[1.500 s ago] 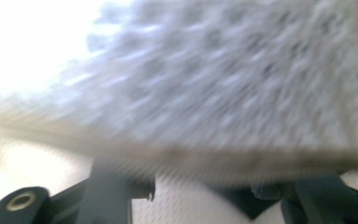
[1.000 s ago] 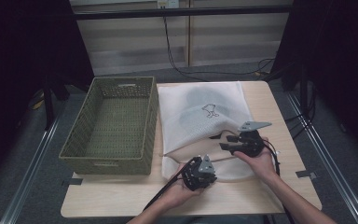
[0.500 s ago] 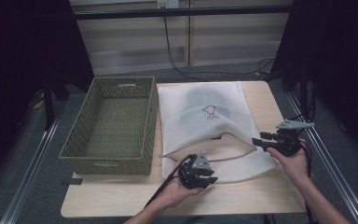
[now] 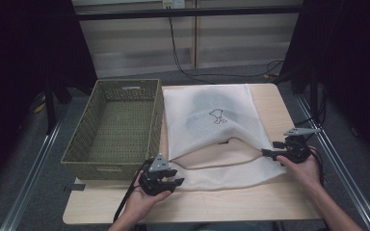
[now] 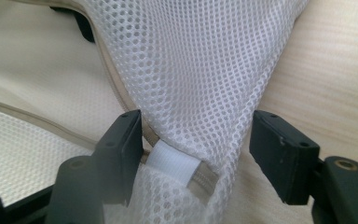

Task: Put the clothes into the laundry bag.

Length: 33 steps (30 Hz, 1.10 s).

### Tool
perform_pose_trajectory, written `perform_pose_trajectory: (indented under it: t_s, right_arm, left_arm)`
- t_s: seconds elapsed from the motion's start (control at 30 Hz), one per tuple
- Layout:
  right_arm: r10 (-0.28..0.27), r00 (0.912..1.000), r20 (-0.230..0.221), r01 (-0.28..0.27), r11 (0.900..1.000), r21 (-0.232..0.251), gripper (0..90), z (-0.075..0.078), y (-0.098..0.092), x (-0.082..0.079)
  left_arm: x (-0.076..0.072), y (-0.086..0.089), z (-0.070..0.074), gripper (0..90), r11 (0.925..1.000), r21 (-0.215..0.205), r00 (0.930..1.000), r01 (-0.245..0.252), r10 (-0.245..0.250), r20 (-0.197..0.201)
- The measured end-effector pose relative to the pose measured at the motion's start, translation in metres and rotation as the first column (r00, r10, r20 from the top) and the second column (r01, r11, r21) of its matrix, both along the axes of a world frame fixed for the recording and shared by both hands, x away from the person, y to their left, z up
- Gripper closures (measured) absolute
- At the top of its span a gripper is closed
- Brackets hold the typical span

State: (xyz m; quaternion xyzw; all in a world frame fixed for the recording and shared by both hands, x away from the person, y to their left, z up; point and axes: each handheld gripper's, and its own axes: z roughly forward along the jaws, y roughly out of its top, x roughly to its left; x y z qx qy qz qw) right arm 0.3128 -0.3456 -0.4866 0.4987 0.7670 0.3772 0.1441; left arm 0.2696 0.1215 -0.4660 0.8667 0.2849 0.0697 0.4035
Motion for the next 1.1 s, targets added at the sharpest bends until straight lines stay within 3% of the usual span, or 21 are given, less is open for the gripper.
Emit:
perform_pose_trajectory:
  t_s: [0.07, 0.13, 0.2, 0.33, 0.4, 0.5, 0.57, 0.7, 0.73, 0.8, 0.9, 1.03, 1.1]
  right_arm:
    - [-0.005, 0.9999, -0.011, 0.005, 1.0, -0.013, 36.9, -0.004, 0.0, 0.002]
    - [0.001, 0.9997, -0.023, -0.002, 1.0, -0.031, 44.1, -0.006, 0.002, 0.002]
    - [0.001, 0.9993, -0.037, -0.005, 0.996, -0.088, 49.9, -0.013, 0.005, 0.001]
    - [0.0, 0.9993, -0.037, -0.004, 0.995, -0.096, 58.5, -0.013, 0.004, 0.0]
    - [-0.002, 0.9996, -0.026, -0.001, 0.994, -0.108, 65.8, -0.013, 0.004, -0.001]
    - [-0.003, 0.9997, -0.025, 0.0, 0.994, -0.111, 69.6, -0.013, 0.005, -0.002]
    - [-0.003, 0.9996, -0.027, 0.0, 0.994, -0.107, 71.0, -0.012, 0.004, -0.003]
    - [0.005, 0.9996, -0.028, -0.008, 0.994, -0.112, 72.2, -0.01, 0.002, -0.01]
    - [0.013, 0.9994, -0.032, -0.016, 0.993, -0.113, 72.4, -0.009, 0.002, -0.011]
    - [0.02, 0.9992, -0.035, -0.024, 0.993, -0.116, 72.5, -0.01, -0.001, -0.013]
    - [0.024, 0.9992, -0.031, -0.029, 0.987, -0.155, 72.5, -0.01, -0.002, -0.019]
    - [0.008, 0.9995, -0.032, -0.013, 0.988, -0.152, 72.2, -0.01, -0.008, -0.026]
    - [-0.006, 0.9997, -0.023, 0.002, 0.988, -0.157, 70.6, -0.011, -0.011, -0.027]
  left_arm:
    - [0.002, -0.002, -0.002, 56.0, 0.9999, -0.002, 0.9999, -0.01, 0.01, 0.01]
    - [0.004, -0.005, -0.006, 54.4, 0.9996, 0.028, 0.9999, -0.007, 0.007, 0.011]
    - [0.005, -0.008, -0.008, 52.4, 0.9989, 0.046, 0.9998, -0.011, 0.01, 0.019]
    - [0.005, -0.014, -0.01, 49.9, 0.9987, 0.046, 0.9995, -0.021, 0.02, 0.024]
    - [0.004, -0.016, -0.011, 47.6, 0.9971, 0.075, 0.9995, -0.014, 0.012, 0.03]
    - [0.004, -0.019, -0.013, 44.2, 0.9949, 0.098, 0.9991, -0.026, 0.022, 0.035]
    - [0.004, -0.02, -0.015, 42.6, 0.9965, 0.075, 0.999, -0.036, 0.034, 0.028]
    - [0.006, -0.021, -0.019, 39.5, 0.9943, 0.104, 0.9996, -0.022, 0.02, 0.021]
    - [0.007, -0.022, -0.021, 39.1, 0.9959, 0.086, 0.9994, -0.029, 0.028, 0.02]
    - [0.007, -0.023, -0.022, 37.8, 0.9948, 0.097, 0.9995, -0.03, 0.029, 0.013]
    - [0.009, -0.025, -0.023, 35.3, 0.9943, 0.093, 0.9986, -0.052, 0.05, 0.016]
    - [0.01, -0.027, -0.024, 34.4, 0.9913, 0.112, 0.9976, -0.07, 0.07, 0.007]
    - [0.01, -0.03, -0.029, 29.9, 0.9865, 0.153, 0.9982, -0.059, 0.06, -0.002]
